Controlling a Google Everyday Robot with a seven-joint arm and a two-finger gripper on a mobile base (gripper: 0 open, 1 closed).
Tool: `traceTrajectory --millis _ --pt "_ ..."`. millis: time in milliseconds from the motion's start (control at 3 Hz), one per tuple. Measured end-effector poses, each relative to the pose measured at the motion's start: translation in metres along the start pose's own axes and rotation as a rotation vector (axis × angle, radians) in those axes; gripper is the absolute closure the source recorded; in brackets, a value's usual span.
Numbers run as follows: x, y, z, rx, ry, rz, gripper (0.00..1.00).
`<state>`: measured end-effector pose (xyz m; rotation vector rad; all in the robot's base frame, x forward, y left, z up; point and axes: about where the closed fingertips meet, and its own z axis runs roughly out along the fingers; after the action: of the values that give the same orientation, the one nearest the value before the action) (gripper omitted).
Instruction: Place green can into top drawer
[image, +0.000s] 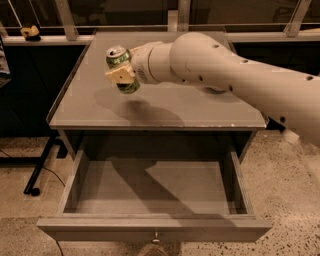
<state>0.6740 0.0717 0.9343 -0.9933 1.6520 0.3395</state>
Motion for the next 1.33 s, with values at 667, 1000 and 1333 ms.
traceTrajectory --millis 667,1000,1333 --pt "-0.010 0.020 -0.041 0.148 -0.016 0.023 1.00" --pt "0.006 0.032 -0.099 0.234 -0.026 0.054 1.00" --pt "0.027 0.071 -0.125 0.242 -0.007 0.084 1.00"
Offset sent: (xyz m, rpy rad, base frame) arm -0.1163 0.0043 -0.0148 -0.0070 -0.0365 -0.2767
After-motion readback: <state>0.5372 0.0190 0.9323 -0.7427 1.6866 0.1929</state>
